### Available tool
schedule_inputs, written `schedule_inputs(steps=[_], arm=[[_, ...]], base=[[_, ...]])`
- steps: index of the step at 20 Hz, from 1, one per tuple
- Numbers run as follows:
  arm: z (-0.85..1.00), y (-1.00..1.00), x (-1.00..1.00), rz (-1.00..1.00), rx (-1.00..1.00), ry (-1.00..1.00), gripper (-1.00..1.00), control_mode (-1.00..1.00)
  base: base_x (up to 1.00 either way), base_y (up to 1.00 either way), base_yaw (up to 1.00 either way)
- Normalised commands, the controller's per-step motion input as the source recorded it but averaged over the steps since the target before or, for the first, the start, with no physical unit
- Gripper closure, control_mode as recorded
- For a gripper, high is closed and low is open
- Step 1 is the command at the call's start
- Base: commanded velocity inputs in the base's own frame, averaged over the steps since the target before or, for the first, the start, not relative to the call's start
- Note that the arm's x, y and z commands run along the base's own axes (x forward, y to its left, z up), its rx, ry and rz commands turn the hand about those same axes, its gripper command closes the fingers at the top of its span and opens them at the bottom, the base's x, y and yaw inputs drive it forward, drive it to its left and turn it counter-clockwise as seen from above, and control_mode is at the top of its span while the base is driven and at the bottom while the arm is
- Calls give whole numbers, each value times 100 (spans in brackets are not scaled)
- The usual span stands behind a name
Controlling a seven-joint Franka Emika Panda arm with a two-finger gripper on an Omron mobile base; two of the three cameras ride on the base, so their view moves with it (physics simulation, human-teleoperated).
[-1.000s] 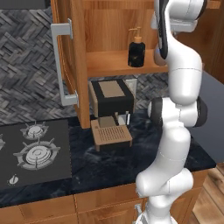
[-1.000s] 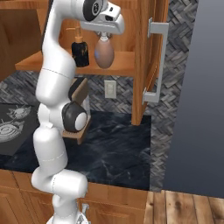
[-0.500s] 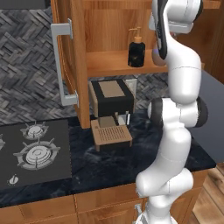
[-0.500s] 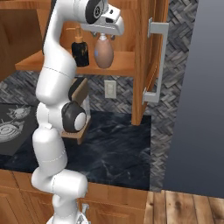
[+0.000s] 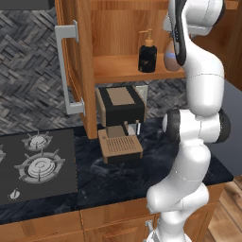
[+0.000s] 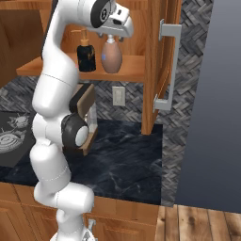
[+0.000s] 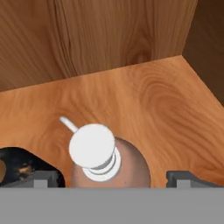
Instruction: Pick up the soap dispenser and soap dispenser from the sink, and place them back in the cabinet, and close the cabinet doors.
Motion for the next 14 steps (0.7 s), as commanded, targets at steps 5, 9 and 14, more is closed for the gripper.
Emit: schedule_inputs(steps=[5,9,14], arm=[[0,0,-54,0,0,-11,-100,-100],[0,-1,-67,0,0,-8,-100,-100],[0,-3,-66,0,0,-12,-100,-100]], base=[[0,0,0],[0,0,0],[0,0,0]])
